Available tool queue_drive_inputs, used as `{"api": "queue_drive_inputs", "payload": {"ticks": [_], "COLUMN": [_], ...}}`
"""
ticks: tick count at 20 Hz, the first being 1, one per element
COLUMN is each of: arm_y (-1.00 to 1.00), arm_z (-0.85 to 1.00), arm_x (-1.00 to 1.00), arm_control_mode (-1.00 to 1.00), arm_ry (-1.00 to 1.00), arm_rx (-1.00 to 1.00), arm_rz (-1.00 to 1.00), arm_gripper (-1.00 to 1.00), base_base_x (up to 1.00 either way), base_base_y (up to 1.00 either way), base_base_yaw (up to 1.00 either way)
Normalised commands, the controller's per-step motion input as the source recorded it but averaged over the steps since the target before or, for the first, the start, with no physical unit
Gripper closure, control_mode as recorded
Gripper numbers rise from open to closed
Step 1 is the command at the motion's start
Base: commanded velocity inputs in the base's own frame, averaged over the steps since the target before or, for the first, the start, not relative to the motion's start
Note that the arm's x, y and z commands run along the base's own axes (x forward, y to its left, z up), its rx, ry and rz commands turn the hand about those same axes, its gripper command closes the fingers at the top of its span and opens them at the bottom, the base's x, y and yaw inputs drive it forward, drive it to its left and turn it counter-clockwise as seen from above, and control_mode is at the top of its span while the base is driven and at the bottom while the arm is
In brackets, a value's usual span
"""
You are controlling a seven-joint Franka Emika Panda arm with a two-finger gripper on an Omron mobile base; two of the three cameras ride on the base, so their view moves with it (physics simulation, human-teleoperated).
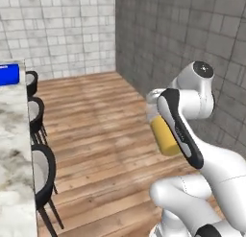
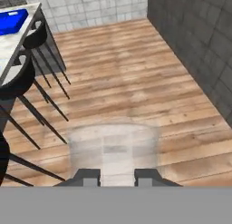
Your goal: There is a tray on the dining counter. Grab the cup, mug, and pitcher and place them on the tray. The pitcher may be placed next to the tray if it cannot fit the tray.
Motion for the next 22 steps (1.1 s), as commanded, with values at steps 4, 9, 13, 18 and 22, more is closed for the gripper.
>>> {"api": "queue_drive_inputs", "payload": {"ticks": [4, 9, 13, 18, 22], "arm_y": [0.0, 0.0, 0.0, 0.0, 0.0], "arm_z": [0.0, 0.0, 0.0, 0.0, 0.0], "arm_x": [0.0, 0.0, 0.0, 0.0, 0.0], "arm_control_mode": [1.0, 1.0, 1.0, 1.0, 1.0], "arm_ry": [0.0, 0.0, 0.0, 0.0, 0.0], "arm_rx": [0.0, 0.0, 0.0, 0.0, 0.0], "arm_rz": [0.0, 0.0, 0.0, 0.0, 0.0], "arm_gripper": [1.0, 1.0, 1.0, 1.0, 1.0], "base_base_x": [0.96, 0.96, 1.0, 1.0, 1.0], "base_base_y": [-0.25, -0.9, -0.93, -0.95, -0.84], "base_base_yaw": [0.6, 0.34, 0.32, 0.33, 0.38]}}
